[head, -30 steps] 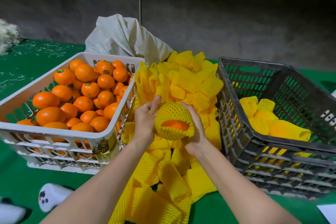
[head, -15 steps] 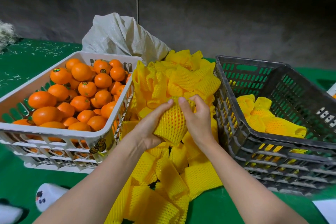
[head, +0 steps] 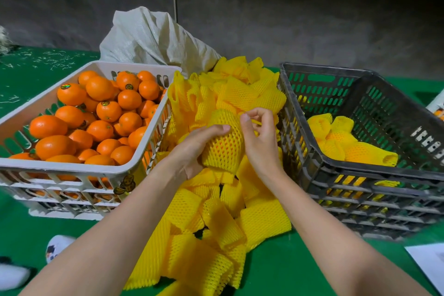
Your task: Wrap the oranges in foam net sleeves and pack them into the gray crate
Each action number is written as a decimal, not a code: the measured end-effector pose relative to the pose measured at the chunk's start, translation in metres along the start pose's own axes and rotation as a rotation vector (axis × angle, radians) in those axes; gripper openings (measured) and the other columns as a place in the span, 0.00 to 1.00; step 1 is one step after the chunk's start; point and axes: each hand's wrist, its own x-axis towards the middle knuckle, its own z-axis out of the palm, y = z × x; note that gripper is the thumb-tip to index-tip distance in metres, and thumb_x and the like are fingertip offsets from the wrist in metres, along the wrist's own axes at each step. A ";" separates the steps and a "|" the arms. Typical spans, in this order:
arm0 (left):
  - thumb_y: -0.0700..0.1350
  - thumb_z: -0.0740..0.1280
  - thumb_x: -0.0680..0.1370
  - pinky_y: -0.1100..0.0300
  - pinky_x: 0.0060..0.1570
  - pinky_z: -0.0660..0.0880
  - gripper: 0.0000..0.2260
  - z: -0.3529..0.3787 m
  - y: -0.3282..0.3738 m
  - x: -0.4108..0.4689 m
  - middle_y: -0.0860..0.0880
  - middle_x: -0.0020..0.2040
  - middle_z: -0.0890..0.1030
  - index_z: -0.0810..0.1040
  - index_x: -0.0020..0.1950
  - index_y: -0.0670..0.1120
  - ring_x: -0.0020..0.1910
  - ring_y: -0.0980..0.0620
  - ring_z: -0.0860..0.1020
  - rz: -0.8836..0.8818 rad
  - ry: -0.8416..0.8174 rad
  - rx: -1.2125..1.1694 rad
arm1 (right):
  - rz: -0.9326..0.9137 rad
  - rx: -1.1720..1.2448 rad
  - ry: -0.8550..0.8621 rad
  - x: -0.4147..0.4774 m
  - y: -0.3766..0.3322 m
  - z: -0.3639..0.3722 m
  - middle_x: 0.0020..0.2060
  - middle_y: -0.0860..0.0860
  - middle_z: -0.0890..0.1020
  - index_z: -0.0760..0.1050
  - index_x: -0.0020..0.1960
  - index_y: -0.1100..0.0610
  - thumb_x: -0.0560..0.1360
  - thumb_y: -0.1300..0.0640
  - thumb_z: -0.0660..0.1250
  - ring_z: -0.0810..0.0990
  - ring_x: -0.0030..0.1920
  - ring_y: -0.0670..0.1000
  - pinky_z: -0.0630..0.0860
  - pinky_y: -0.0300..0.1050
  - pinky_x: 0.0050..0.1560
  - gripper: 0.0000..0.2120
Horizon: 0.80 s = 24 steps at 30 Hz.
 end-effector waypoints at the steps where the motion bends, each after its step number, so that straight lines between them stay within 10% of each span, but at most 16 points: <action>1: 0.46 0.73 0.65 0.55 0.40 0.78 0.29 0.001 0.000 0.000 0.40 0.55 0.81 0.74 0.65 0.41 0.49 0.45 0.81 0.007 0.044 0.000 | -0.053 -0.012 -0.011 -0.005 0.000 0.001 0.48 0.42 0.74 0.69 0.54 0.53 0.78 0.51 0.62 0.73 0.49 0.36 0.70 0.31 0.51 0.08; 10: 0.62 0.62 0.70 0.51 0.69 0.66 0.30 0.022 0.004 0.004 0.51 0.67 0.74 0.71 0.68 0.50 0.65 0.54 0.73 0.190 0.079 0.080 | -0.021 0.030 -0.258 0.001 -0.013 -0.009 0.58 0.50 0.76 0.72 0.61 0.56 0.68 0.63 0.74 0.74 0.60 0.47 0.70 0.40 0.60 0.23; 16: 0.59 0.49 0.82 0.69 0.40 0.76 0.12 0.070 0.007 0.035 0.62 0.43 0.80 0.69 0.56 0.58 0.38 0.69 0.80 0.288 0.221 0.203 | -0.027 0.025 -0.114 0.038 -0.026 -0.064 0.46 0.40 0.76 0.74 0.52 0.51 0.67 0.62 0.75 0.74 0.50 0.43 0.73 0.39 0.51 0.17; 24: 0.37 0.61 0.79 0.59 0.42 0.70 0.08 0.173 -0.017 0.103 0.47 0.44 0.77 0.75 0.58 0.40 0.46 0.46 0.78 0.673 0.239 0.811 | 0.031 -0.274 0.117 0.105 0.007 -0.185 0.43 0.41 0.76 0.73 0.49 0.46 0.64 0.54 0.76 0.75 0.47 0.44 0.72 0.40 0.47 0.17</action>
